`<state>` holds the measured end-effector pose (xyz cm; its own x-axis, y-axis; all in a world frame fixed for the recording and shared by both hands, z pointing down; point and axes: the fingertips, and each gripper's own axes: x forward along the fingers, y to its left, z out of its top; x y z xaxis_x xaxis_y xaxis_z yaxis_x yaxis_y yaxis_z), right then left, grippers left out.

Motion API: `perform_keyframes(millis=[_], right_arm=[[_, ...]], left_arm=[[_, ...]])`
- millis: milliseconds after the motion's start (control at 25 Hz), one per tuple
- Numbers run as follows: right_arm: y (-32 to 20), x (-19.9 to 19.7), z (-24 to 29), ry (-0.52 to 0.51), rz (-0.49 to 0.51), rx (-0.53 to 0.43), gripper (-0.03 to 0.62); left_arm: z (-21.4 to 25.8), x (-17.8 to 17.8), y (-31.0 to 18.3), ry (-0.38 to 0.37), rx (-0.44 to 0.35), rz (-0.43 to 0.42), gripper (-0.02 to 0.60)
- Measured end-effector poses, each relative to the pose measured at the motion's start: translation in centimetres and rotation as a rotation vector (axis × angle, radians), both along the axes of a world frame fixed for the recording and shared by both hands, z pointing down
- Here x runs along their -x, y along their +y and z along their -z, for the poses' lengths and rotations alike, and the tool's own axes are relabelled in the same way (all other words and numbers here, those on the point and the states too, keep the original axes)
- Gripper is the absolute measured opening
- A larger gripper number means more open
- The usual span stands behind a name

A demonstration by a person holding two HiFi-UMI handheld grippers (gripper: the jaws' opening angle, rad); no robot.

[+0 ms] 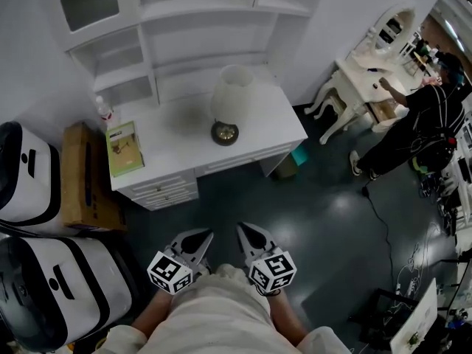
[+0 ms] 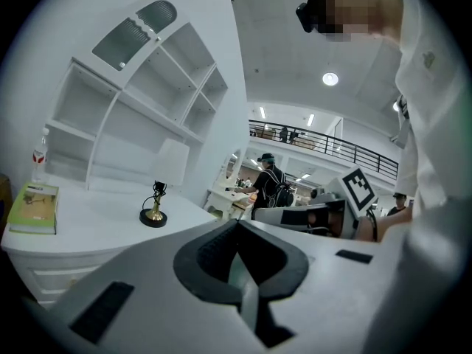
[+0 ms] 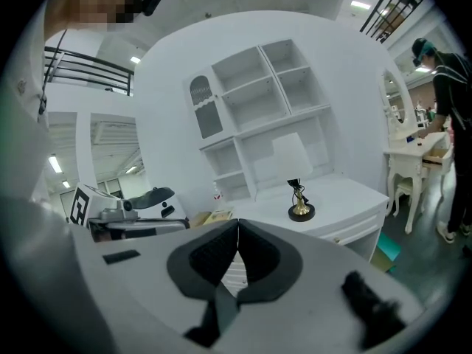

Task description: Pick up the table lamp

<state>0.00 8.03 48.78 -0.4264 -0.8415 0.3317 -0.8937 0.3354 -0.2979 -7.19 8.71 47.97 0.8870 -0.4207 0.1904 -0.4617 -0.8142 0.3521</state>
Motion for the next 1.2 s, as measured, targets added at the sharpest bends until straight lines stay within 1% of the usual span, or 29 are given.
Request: perform_keyframes(millis=[400, 520, 640, 840, 1200], right_arm=[[-2.0, 1.8, -0.8, 0.012, -0.066, 0.020, 0.012], [-2.2, 1.6, -1.3, 0.010, -0.072, 0.043, 0.012], [-2.6, 1.2, -2.2, 0.008, -0.074, 0.070, 0.012], [-4.2, 0.5, -3.3, 0.007, -0.044, 0.090, 0.012], [-10.4, -2.5, -2.1, 0.007, 0.023, 0.049, 0.012]], left_arm=[[-0.1, 1.7, -3.0, -0.012, -0.023, -0.063, 0.006], [-0.3, 1.5, -3.7, -0.018, -0.016, -0.069, 0.006], [-1.5, 1.2, -4.3, -0.040, 0.007, -0.072, 0.006], [-2.1, 0.4, -5.9, -0.046, 0.024, -0.047, 0.006], [-0.6, -2.3, -10.8, -0.056, -0.005, 0.025, 0.007]])
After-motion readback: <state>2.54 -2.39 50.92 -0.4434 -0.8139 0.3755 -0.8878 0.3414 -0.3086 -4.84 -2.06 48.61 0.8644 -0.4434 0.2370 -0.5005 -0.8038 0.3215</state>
